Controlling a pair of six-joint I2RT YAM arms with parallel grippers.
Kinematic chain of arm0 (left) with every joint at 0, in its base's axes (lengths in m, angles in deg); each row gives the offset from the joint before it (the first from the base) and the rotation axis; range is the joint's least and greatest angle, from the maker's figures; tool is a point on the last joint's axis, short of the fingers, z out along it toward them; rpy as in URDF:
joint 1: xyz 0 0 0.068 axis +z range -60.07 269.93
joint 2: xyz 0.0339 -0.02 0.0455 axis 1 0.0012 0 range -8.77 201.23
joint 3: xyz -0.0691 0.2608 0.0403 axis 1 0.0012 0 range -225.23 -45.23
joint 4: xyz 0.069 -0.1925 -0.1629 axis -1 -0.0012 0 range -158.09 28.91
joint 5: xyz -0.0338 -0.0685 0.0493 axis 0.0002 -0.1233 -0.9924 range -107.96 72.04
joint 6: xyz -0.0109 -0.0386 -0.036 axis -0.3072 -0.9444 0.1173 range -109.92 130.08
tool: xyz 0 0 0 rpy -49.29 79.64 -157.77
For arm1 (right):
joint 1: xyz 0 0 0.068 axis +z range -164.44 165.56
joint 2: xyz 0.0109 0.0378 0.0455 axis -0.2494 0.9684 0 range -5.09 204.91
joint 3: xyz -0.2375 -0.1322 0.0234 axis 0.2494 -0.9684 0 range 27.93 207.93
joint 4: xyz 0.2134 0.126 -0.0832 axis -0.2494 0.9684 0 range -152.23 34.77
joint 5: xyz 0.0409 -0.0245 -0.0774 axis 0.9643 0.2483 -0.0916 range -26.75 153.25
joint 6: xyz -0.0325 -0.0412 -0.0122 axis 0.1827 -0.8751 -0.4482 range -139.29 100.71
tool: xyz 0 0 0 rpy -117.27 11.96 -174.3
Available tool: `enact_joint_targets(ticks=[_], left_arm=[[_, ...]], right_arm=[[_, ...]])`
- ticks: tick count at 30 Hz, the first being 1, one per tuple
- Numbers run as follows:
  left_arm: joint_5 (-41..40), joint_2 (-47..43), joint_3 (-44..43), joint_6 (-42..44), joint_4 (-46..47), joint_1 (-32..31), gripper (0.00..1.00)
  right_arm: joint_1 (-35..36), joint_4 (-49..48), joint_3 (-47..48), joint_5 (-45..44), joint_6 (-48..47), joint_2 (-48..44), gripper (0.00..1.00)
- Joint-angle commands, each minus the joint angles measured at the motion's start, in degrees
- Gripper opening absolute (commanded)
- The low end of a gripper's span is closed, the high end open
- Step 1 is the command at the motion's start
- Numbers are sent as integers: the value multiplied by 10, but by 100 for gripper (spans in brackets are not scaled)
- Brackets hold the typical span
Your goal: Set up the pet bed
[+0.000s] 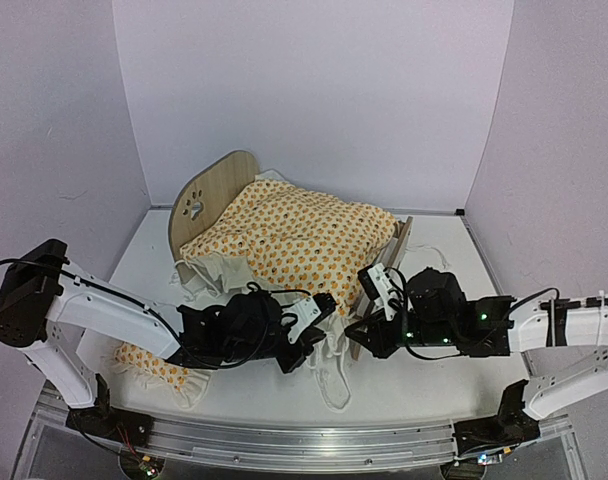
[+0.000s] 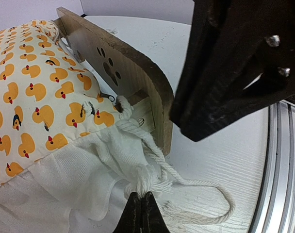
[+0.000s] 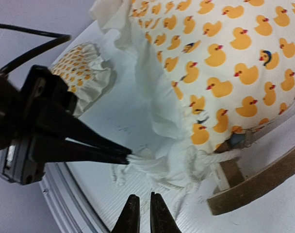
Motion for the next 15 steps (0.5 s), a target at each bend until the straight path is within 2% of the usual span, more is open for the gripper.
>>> enact_joint_targets(ticks=[1, 11, 15], left_arm=[[6, -33, -1, 0, 27, 5, 0], [20, -41, 4, -5, 30, 10, 0], [26, -43, 8, -3, 35, 11, 0]], right_arm=[[9, -14, 38, -130, 36, 22, 12], [27, 3, 75, -188, 64, 93, 23], [31, 22, 93, -205, 69, 116, 23]])
